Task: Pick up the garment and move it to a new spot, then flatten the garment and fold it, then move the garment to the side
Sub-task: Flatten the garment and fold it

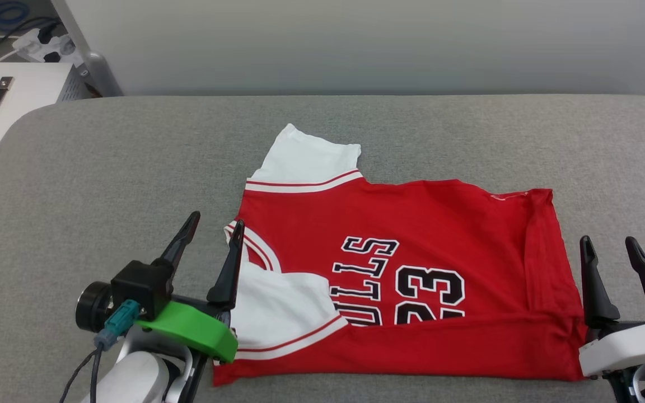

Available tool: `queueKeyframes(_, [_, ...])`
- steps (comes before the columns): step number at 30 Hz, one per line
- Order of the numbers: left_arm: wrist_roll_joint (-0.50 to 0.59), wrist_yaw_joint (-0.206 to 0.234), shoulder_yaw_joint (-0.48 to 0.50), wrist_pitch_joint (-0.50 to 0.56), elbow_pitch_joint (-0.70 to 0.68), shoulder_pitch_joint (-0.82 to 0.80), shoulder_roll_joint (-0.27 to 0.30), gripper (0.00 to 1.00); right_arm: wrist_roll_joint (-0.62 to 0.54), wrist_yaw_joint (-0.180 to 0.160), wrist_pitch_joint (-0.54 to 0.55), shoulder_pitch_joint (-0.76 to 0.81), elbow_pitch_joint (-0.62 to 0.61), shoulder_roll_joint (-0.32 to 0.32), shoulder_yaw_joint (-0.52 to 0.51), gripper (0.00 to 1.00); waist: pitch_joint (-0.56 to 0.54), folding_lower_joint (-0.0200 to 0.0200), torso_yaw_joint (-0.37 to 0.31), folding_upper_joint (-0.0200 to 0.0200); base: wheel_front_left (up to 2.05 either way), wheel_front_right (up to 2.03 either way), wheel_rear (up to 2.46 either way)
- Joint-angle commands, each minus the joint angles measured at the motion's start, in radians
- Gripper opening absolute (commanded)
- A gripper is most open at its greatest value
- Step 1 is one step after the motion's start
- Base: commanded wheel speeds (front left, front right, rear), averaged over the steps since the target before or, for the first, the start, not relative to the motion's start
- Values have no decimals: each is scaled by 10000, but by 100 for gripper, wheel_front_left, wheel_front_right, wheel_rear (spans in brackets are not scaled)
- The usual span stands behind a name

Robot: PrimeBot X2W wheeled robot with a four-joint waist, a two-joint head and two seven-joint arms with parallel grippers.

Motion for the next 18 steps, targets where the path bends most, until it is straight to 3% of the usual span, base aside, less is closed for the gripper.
queueKeyframes(1, [236,-167,212,-54,-76,147,-161,100,-122,-9,-171,-23,64,93,45,100,125,0,-219,0,0,0,0])
queueKeyframes(6, [833,-802,1067,-56,-149,178,-424,100,-250,-9,-597,-218,73,316,240,100,538,0,-715,0,0,0,0])
queueKeyframes(11, [957,-1517,1271,141,238,-829,-236,100,-324,-9,-765,-490,-42,415,464,100,1242,0,-1230,0,0,0,0])
queueKeyframes(18, [431,-2758,1100,2788,1051,-3636,510,100,-342,-9,-847,-1052,-345,501,991,100,2338,0,-1985,0,0,0,0])
